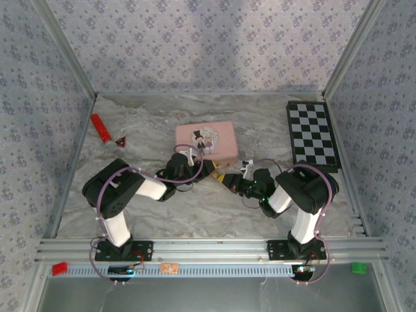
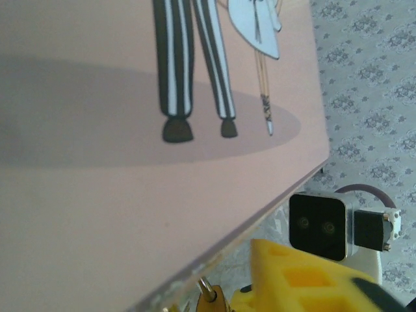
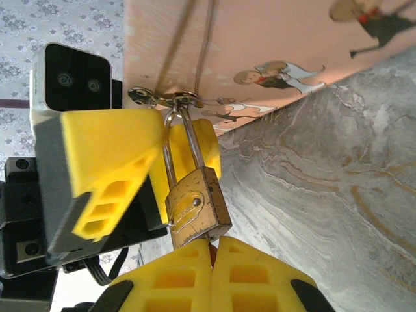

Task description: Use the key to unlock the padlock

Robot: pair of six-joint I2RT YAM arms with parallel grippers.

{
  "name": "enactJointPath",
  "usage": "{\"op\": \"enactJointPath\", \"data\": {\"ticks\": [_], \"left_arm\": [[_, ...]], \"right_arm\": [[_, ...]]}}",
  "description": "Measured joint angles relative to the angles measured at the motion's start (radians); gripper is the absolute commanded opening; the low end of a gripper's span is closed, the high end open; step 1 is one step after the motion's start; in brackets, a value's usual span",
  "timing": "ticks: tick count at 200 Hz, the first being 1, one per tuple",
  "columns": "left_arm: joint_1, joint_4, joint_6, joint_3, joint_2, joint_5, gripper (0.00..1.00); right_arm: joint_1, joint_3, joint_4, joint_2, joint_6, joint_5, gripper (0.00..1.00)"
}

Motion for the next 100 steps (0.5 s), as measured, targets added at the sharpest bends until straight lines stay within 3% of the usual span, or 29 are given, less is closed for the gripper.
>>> {"op": "enactJointPath", "data": {"ticks": [31,72,100], "left_arm": [[-0.005,0.023,-0.03,-0.02,-0.011,-0.001,0.54],[-0.014,0.052,-0.072,-0.061,-0.038,-0.006,0.57],[-0.053,0.07,-0.093,-0.117,-0.077,-0.068,0.58]], "right_arm": [[0.009,-0.005,0.0,0.0,0.0,0.019,0.0],[0.032,-0.008,-0.006,0.0,-0.001,0.047,0.0],[0.052,-0.013,-0.013,-0.009,0.0,0.077,0.0]]}}
